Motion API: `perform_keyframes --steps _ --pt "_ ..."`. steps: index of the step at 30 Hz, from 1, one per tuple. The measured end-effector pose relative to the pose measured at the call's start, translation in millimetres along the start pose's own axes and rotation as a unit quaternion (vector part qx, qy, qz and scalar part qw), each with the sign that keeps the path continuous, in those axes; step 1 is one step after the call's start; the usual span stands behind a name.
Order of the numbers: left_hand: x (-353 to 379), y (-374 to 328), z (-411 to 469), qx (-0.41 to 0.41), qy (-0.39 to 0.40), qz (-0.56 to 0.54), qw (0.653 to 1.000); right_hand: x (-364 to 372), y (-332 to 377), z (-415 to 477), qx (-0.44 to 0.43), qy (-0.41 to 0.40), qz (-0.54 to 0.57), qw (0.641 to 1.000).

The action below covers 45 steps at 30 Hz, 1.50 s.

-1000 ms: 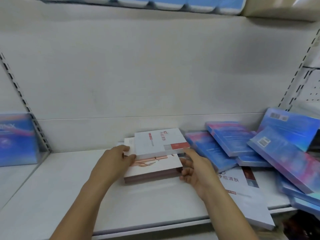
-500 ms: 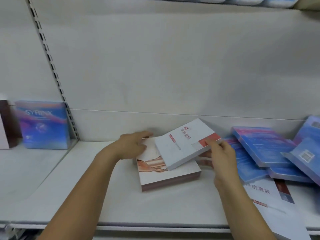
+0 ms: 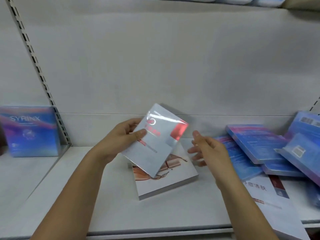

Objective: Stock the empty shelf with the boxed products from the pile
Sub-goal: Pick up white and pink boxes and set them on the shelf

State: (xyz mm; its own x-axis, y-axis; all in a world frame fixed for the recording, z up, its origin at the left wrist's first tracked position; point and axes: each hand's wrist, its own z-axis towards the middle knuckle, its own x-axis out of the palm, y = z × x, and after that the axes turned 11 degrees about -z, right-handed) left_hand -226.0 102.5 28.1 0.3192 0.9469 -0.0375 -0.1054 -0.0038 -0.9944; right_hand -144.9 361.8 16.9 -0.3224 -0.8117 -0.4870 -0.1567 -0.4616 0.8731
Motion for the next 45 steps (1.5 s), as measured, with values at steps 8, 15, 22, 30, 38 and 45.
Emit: perform_keyframes --steps 8,15,22,30,38,45 --pt "-40.1 3.9 -7.9 0.066 -0.154 -0.149 0.975 4.3 -19.5 -8.8 0.015 0.2 -0.325 0.924" --pt "-52.6 6.3 -14.6 0.062 -0.186 -0.157 0.968 10.3 -16.4 -2.2 0.05 0.15 0.116 0.981" --pt "-71.4 11.3 -28.0 0.047 -0.189 -0.153 0.969 13.4 -13.1 15.5 0.062 -0.007 0.272 0.96" --pt "-69.0 10.8 -73.8 0.086 -0.251 -0.119 0.957 25.5 -22.9 5.6 -0.039 0.071 0.176 0.981" --pt "-78.7 24.5 -140.9 0.087 -0.359 -0.108 0.923 28.1 -23.9 -6.4 -0.051 0.132 0.263 0.954" --pt "-122.7 16.8 -207.7 0.1 -0.438 -0.076 0.89 77.7 17.7 -36.6 -0.078 0.194 0.279 0.937"
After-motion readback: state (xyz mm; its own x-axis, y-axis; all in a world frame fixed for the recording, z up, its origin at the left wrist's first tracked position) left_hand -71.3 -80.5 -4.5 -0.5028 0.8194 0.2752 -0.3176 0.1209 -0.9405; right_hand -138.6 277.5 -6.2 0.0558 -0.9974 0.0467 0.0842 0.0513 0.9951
